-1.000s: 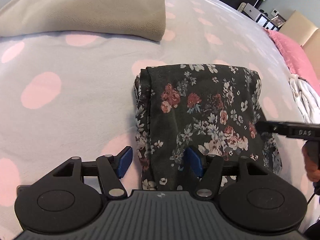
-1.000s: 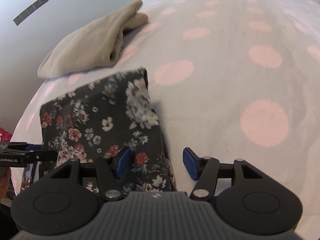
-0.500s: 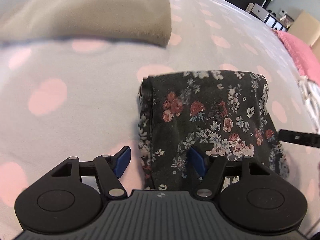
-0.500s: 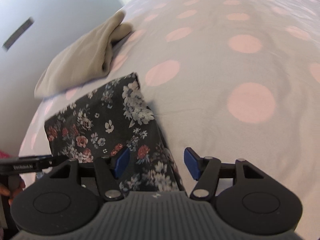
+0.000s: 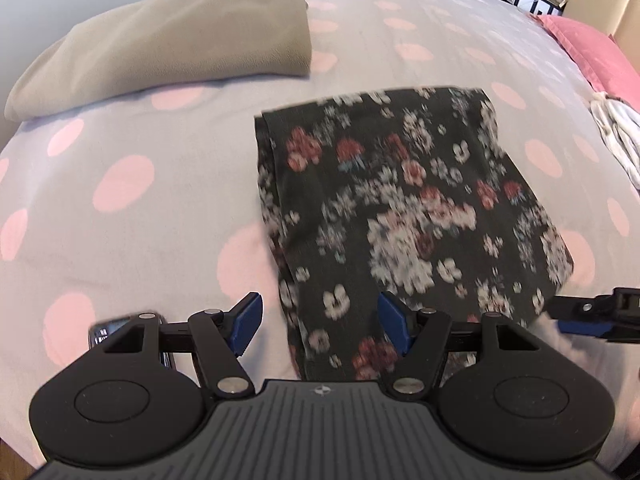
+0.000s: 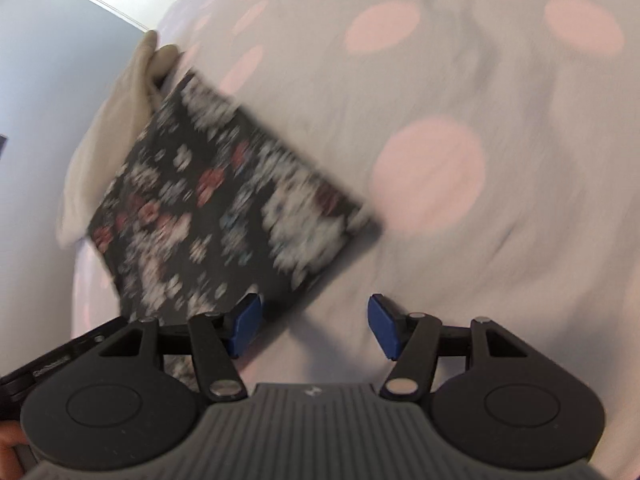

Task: Fold clothes

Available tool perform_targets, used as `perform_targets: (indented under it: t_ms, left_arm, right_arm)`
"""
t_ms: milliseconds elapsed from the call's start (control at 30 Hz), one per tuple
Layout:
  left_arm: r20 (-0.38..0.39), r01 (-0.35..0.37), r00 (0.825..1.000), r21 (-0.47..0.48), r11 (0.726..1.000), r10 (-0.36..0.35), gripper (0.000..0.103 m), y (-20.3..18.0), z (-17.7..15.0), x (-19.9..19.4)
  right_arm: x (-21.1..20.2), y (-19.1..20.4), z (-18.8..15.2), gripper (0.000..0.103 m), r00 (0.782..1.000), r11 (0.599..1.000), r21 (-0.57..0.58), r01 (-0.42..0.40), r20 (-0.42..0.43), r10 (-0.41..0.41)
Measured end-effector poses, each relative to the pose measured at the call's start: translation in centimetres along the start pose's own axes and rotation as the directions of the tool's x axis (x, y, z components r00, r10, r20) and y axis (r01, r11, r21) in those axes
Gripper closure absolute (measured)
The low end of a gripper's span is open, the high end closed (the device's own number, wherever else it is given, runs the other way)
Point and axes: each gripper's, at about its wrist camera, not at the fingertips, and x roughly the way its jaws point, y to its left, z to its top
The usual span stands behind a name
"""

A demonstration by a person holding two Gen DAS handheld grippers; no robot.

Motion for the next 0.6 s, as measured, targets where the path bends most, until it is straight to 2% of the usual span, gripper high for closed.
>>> perform_targets:
  t_ms: [200, 300, 367, 400, 433, 500, 600]
  left_arm:
    - [-0.039, 0.003, 0.999, 0.019, 1.0, -0.002, 0.041, -0.9, -1.5, 0.5]
    - [-0.072, 0.049, 0.996, -0.014, 0.999, -0.05, 0.047, -0.8, -2.2, 1.4]
    - [-0.065, 0.053, 0.996, -0.016, 0.998, -0.054, 0.047, -0.9, -2.4, 1.4]
    - [-0.065, 0.056, 0.996, -0.012, 0.998, -0.057, 0.047, -0.9, -2.3, 1.4]
    - [-0.064, 0.059, 0.996, -0.008, 0.998, -0.059, 0.047, -1.0, -2.3, 1.4]
    - [-0.067, 0.075, 0.995, -0.006, 0.997, -0.075, 0.05, -1.0, -2.2, 1.3]
    - [-0.069, 0.093, 0.993, 0.004, 0.996, -0.092, 0.05, -1.1, -2.0, 1.0]
  right_arm:
    - [2.0, 1.9, -2.0, 0.045, 0.993, 0.991, 0.074, -0.109, -0.026, 0.111]
    - [3.1, 2.5, -1.9, 0.045, 0.994, 0.99, 0.095, -0.105, -0.007, 0.106]
    - [3.7, 2.9, -1.8, 0.047, 0.994, 0.989, 0.098, -0.111, 0.001, 0.111]
    - [4.1, 3.0, -1.8, 0.056, 0.993, 0.987, 0.111, -0.12, 0.0, 0.121]
    - [4.4, 3.0, -1.8, 0.068, 0.991, 0.983, 0.125, -0.131, -0.002, 0.133]
    - [5.0, 2.6, -2.1, 0.08, 0.987, 0.971, 0.178, -0.158, 0.005, 0.159]
    - [4.5, 3.0, -1.9, 0.092, 0.987, 0.978, 0.134, -0.159, 0.02, 0.158]
